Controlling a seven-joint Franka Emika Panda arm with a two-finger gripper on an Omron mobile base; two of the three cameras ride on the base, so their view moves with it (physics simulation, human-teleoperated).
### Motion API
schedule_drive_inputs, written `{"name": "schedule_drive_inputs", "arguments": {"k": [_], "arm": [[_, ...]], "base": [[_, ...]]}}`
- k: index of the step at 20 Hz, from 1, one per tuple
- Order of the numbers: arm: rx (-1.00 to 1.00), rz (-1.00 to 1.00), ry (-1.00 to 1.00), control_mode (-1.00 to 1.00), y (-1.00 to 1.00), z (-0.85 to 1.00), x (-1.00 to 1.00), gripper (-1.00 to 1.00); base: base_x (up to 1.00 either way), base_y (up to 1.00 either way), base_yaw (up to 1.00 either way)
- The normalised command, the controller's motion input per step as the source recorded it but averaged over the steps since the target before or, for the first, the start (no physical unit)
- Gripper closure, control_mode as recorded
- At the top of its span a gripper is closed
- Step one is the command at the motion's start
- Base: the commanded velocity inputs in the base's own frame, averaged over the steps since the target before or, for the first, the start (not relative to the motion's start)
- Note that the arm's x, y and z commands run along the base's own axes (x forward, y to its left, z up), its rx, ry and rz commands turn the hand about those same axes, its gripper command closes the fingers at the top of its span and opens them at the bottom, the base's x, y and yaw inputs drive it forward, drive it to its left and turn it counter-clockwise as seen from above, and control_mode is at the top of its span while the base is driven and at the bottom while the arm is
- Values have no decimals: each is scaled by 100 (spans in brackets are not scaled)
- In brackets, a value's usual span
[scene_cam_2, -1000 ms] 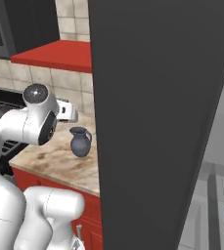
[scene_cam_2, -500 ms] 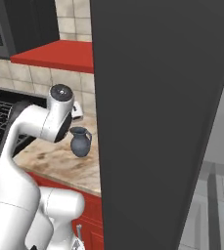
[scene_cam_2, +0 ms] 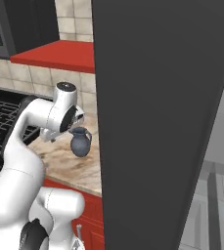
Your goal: Move the marshmallow and pomegranate from the top shelf to the second highest shelf to make space. Then, place the pitcher from the counter on the cleared top shelf.
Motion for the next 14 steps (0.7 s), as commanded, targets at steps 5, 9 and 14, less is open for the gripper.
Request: {"name": "schedule_drive_inputs", "arguments": {"k": [5,9,14], "arm": [[-3,8,1,-100,-32,-30,25,-100],[0,1,-6,-100,-36,-28,23,-100],[0,0,-9,-100,-27,-35,32,-100]], "base": [[0,0,0],[0,0,0],[0,0,0]]}}
